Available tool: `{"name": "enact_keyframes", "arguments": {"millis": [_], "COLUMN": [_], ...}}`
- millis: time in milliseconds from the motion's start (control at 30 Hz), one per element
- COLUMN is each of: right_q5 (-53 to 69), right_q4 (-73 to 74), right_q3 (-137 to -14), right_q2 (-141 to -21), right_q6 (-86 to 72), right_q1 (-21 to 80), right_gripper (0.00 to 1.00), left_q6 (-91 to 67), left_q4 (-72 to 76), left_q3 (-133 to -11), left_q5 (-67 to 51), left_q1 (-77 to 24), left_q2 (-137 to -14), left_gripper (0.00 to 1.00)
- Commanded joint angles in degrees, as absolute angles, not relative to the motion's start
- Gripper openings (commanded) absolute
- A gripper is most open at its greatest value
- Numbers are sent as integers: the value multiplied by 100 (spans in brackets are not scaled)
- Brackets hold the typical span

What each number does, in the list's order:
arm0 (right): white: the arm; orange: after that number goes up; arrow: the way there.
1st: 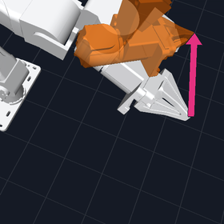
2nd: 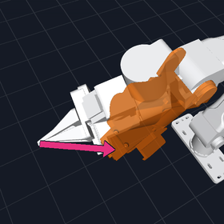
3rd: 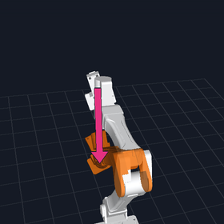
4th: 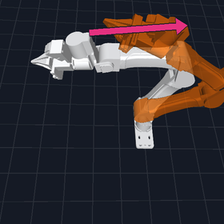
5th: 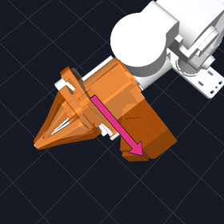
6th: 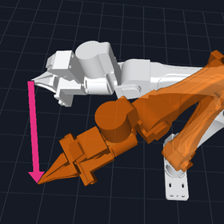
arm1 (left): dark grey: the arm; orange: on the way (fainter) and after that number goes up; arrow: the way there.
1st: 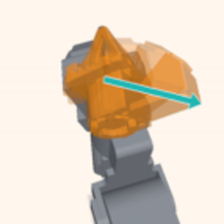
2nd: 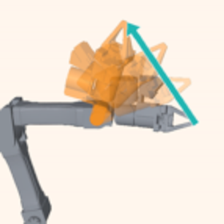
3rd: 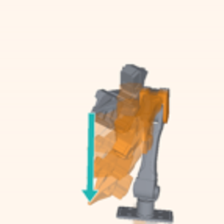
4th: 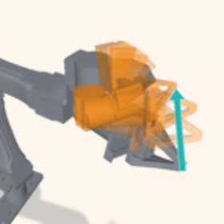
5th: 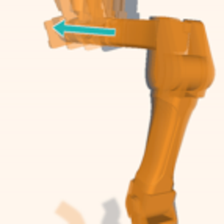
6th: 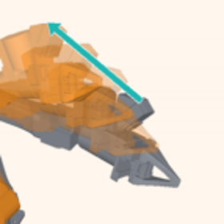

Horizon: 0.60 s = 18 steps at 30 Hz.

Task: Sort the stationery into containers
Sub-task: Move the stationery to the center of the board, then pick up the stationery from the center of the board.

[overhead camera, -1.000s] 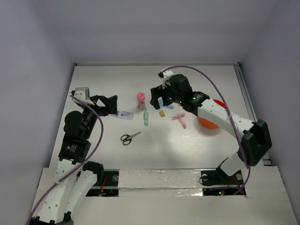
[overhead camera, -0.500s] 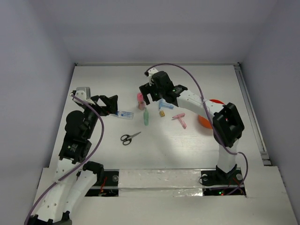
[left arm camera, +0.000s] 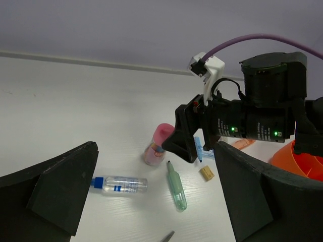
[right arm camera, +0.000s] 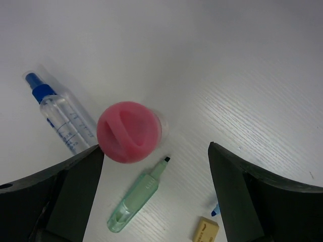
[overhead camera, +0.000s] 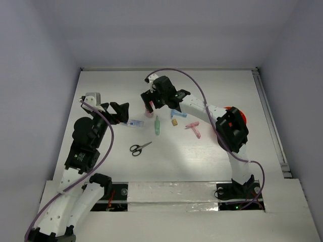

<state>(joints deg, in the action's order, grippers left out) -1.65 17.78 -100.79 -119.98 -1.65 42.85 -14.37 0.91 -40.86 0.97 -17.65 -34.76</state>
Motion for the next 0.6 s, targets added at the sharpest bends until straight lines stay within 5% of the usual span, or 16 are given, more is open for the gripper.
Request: {"name": "enact_keyframes", "arguments": {"millis": [0, 267, 333, 567], "right_q5": [-35, 202, 228, 132], "right_q4": [1705, 1354, 1310, 1108], "right_q3": [-10441, -10362, -10441, -10398], "right_q2": [-12050, -12172, -12234, -12296], "right_q6": [-79, -211, -185, -176], "right_q1": [4359, 4412, 4412, 4517], "right_gripper": [89, 75, 59, 53], "left_q6": [-1362, -1371, -1371, -1371], "left_q4": [272, 281, 281, 281], "left_q3": [-4254, -4245, -4245, -4236], "left_q5": [141, 114, 97, 79], "left_q1": [-1845, -1846, -1846, -1846], "left_q2": [-3445, -3419, -3436, -3401], "left_gripper": [99, 99, 99, 99]}}
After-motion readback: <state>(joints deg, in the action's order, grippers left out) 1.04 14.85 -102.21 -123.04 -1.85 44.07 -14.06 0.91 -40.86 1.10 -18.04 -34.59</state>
